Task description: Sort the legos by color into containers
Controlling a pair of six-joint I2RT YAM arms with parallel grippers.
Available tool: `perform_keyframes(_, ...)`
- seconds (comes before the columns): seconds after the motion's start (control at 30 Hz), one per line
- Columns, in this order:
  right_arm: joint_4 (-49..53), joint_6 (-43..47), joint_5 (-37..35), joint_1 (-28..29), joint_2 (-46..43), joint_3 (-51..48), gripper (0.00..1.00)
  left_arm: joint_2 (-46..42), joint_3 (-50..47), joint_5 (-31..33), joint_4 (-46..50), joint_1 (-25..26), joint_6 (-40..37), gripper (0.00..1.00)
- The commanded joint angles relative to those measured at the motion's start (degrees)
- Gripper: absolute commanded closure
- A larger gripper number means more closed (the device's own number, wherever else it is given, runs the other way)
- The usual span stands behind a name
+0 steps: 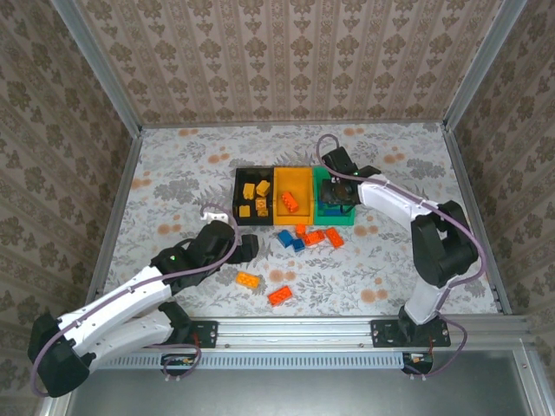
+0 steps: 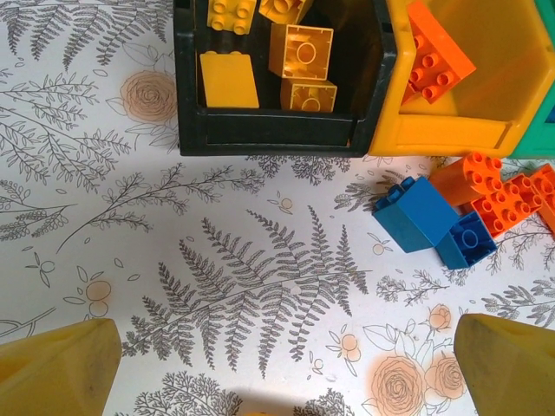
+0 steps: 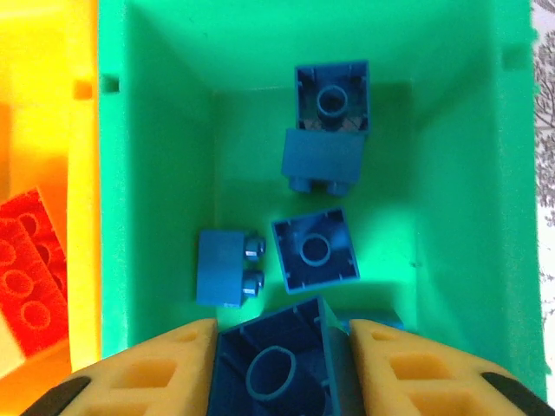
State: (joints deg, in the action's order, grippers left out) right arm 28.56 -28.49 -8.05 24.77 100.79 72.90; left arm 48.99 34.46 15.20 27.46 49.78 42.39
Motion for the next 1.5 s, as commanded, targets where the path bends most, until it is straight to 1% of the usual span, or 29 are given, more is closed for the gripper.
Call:
perform_keyframes(0.0,1.03,-0.07,-1.53,-0.12,1.39,3.79,0.5,-0.97,-0.46,-0.47,2.04,-0.32,0.98,0.0)
perform_keyframes(0.03,0.81,-0.11,-1.29,-0.08,1.21,3.95,0.45,-0.98,-0.44,-0.47,2.21,-0.3,0.98,0.0)
perform_keyframes(0.1,0.72,-0.07,-0.92,-0.08,0.51,4.18,0.41,-1.05,-0.45,-0.81,2.25,-0.37,0.81,0.0)
perform_keyframes(0.2,0.62,-0.06,-0.82,0.18,-1.74,3.98,0.37,-0.81,-0.11,-1.07,2.52,-0.49,0.3,0.0)
perform_keyframes(0.3,-0.22,-0.32,-0.57,0.76,-5.78,1.93,0.35,0.05,0.86,-1.49,3.64,-0.57,-0.74,0.0)
perform_keyframes(0.43,-1.66,-0.85,-0.21,2.83,-11.92,-2.95,0.34,4.22,3.03,-2.42,7.79,-0.5,-2.0,0.01)
perform_keyframes(0.53,-2.75,-1.64,-0.23,4.42,-15.99,-7.97,0.34,9.1,3.77,-4.17,10.61,0.76,-2.14,0.03)
perform_keyframes(0.6,-3.34,-2.14,-0.01,5.01,-18.27,-11.13,0.33,12.58,3.68,-5.26,11.16,2.79,-2.23,0.04)
perform_keyframes(0.73,-3.96,-2.76,0.42,5.37,-20.64,-15.63,0.33,18.2,3.48,-4.87,11.37,7.1,-1.0,0.06)
perform_keyframes(0.77,-4.2,-2.8,0.41,5.41,-22.81,-16.49,0.33,19.46,3.32,-5.17,10.56,8.21,-0.89,0.06)
perform_keyframes(0.9,-4.08,-2.8,-0.01,5.34,-24.87,-18.13,0.33,24.65,4.25,-4.08,10.96,11.5,-0.3,0.05)
perform_keyframes(1.0,-4.03,-2.8,-0.2,5.3,-26.04,-18.45,0.32,27.27,4.73,-3.6,11.47,13.05,0.08,0.04)
perform_keyframes(1.1,-4.21,-2.58,-0.61,5.2,-26.75,-18.59,0.32,29.14,4.48,-3.92,10.46,13.85,0.43,0.04)
perform_keyframes(1.2,-4.3,-2.54,-0.73,5.15,-26.96,-18.71,0.32,30.98,4.39,-3.62,9.48,13.98,0.63,0.07)
perform_keyframes(1.47,-4.43,-2.88,-1.01,5.12,-27.26,-19.43,0.32,32.78,4.4,-2.11,6.93,13.59,-1.34,0.17)
